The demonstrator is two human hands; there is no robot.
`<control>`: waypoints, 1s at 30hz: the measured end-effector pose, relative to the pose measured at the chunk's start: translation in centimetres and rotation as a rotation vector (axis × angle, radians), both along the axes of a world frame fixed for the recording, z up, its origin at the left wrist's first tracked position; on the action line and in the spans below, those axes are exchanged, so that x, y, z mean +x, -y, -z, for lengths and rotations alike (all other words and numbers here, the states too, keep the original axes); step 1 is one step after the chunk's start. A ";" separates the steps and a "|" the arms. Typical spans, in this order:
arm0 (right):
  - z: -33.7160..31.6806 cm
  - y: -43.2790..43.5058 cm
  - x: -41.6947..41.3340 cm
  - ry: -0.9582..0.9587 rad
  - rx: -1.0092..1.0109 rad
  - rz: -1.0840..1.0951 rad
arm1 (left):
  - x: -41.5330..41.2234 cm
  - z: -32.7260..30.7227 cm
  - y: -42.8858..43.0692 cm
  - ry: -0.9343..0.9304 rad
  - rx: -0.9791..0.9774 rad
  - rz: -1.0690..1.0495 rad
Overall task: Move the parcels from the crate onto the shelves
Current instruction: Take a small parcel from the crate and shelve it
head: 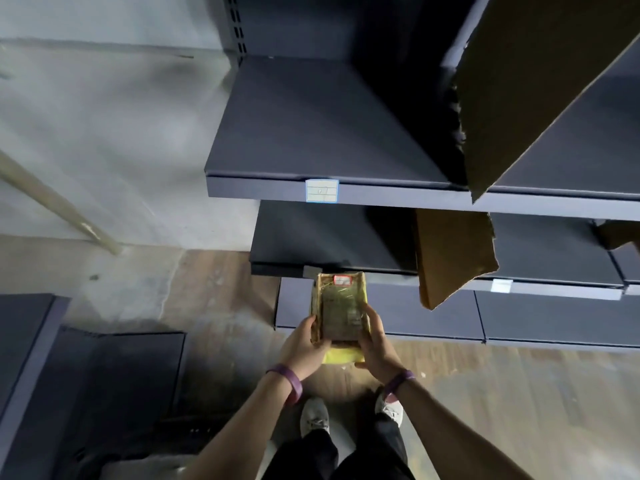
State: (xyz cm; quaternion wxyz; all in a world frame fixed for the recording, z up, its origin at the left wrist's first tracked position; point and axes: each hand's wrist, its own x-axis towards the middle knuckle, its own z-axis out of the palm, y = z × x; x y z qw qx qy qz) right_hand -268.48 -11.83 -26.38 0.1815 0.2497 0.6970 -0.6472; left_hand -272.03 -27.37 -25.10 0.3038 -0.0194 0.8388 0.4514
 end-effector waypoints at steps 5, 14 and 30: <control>1.6 1.0 -0.2 0.023 -0.041 0.023 | -0.5 1.4 0.8 0.062 0.012 0.007; 3.4 2.0 0.1 0.017 -0.013 0.031 | -0.7 2.9 1.9 0.137 0.029 0.009; -0.9 1.0 -5.2 -0.328 0.211 0.044 | -4.6 -1.8 0.1 -0.281 0.049 -0.156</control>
